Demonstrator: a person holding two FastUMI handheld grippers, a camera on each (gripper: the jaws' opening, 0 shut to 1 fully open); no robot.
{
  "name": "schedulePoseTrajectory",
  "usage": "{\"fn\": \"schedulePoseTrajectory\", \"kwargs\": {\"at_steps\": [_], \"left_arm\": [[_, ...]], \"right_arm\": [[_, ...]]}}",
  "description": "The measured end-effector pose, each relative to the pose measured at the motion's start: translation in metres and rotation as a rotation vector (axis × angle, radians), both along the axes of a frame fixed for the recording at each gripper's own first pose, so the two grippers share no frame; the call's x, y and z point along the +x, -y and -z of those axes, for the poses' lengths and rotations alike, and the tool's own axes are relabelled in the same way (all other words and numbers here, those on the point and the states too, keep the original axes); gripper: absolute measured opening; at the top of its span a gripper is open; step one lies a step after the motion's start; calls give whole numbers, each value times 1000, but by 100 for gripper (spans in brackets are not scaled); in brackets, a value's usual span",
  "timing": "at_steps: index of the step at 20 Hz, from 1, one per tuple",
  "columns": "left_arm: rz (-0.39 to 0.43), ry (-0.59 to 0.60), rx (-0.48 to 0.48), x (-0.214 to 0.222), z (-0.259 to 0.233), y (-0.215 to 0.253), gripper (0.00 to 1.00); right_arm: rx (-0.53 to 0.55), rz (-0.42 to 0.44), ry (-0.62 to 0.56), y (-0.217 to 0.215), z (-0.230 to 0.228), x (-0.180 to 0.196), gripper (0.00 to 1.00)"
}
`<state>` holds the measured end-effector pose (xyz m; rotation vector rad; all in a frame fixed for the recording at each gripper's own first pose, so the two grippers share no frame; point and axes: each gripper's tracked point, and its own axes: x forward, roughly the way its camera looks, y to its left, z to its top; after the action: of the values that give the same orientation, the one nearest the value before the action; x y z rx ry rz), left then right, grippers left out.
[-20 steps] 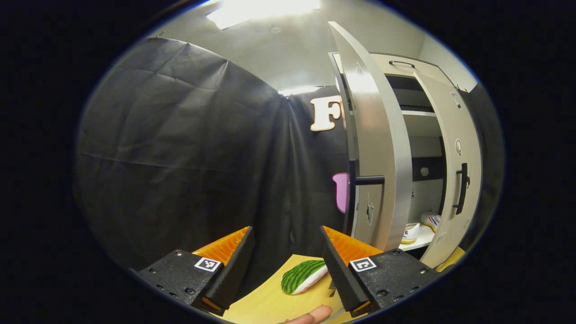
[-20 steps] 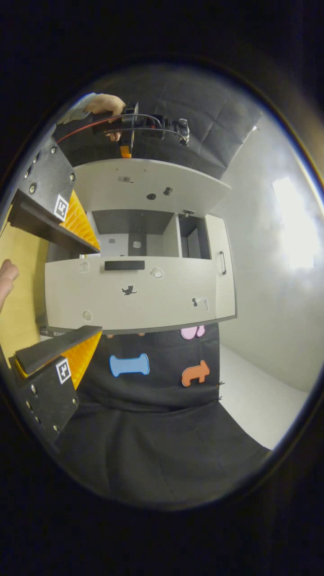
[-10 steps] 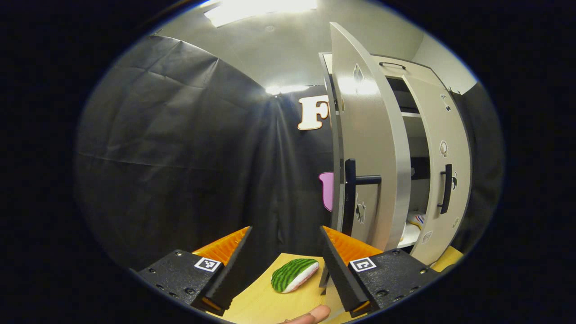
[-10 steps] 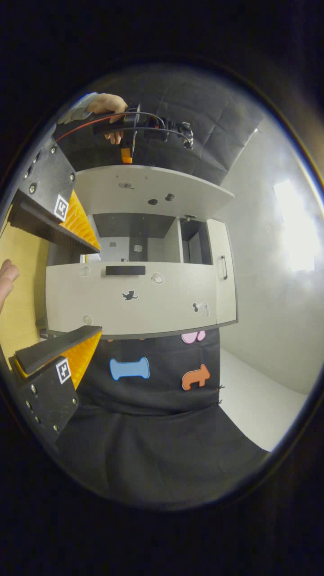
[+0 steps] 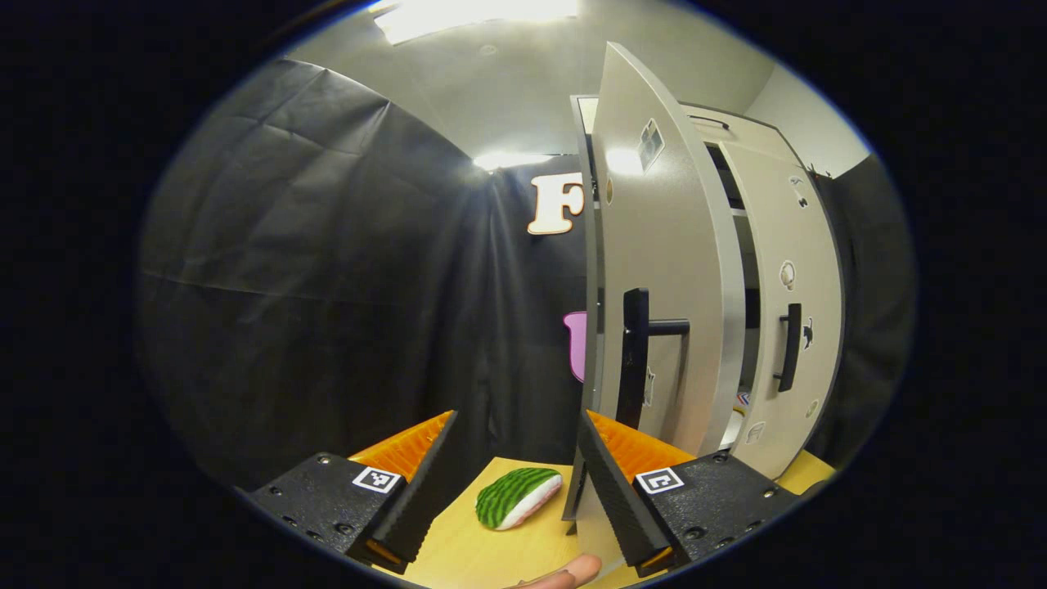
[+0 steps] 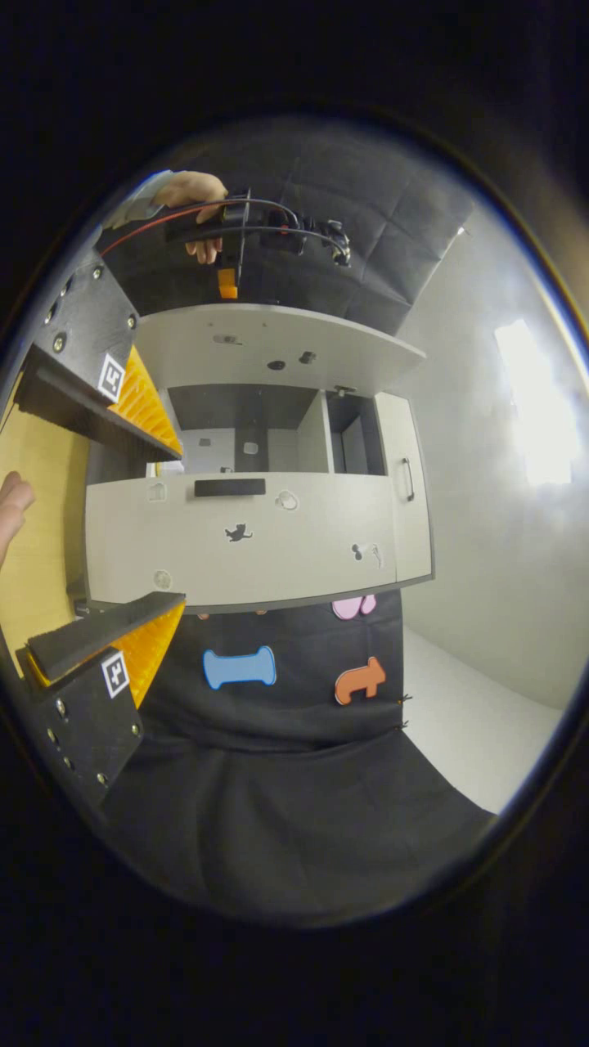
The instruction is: Grab one shoe with the right hand and put it into the shoe cabinet, grab the other shoe with the left hand and put it into the shoe cabinet; then close the right door with the right hand and the left door with the left hand.
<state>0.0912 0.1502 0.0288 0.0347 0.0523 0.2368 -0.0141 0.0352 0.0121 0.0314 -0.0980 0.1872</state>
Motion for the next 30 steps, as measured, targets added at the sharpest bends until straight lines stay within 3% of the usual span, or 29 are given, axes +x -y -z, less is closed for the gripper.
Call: {"fn": "schedulePoseTrajectory", "kwargs": {"at_steps": [2, 3, 4, 5, 7, 8, 9, 14, 16, 17, 19, 20, 23, 30], "left_arm": [[32, -5, -17, 1, 2, 7, 89], [37, -8, -25, 2, 3, 10, 84], [42, -10, -25, 3, 3, 13, 89], [49, -12, -27, 3, 3, 15, 84], [75, -17, -40, 2, 4, 21, 89], [91, -20, -46, 2, 5, 23, 84], [103, -22, -51, 0, 5, 24, 89], [136, -38, -84, 4, 9, 27, 89], [149, -58, -111, 6, 14, 29, 84], [157, -65, -124, 5, 17, 31, 89], [191, -64, -138, 8, 21, 40, 84], [217, -72, -148, 13, 24, 50, 89], [297, -103, -174, 15, 28, 77, 91], [298, -103, -144, 9, 29, 75, 93]], "right_arm": [[0, 2, -5, 1, 2, 0, 94], [0, 3, -7, 2, 2, 0, 94], [1, 4, -7, 4, 3, -1, 94], [3, 7, -9, 7, 4, 0, 94], [7, 12, -11, 11, 6, -1, 95], [9, 15, -11, 13, 6, -1, 95], [13, 18, -12, 15, 7, -1, 95], [17, 17, -25, 23, 15, -1, 95], [14, 22, -34, 28, 20, -1, 95], [14, 24, -40, 30, 22, 0, 95], [19, 31, -49, 34, 26, 1, 95], [24, 36, -53, 37, 27, 2, 95], [40, 51, -68, 43, 32, 5, 95], [25, 57, -91, 41, 38, 8, 95]]}}
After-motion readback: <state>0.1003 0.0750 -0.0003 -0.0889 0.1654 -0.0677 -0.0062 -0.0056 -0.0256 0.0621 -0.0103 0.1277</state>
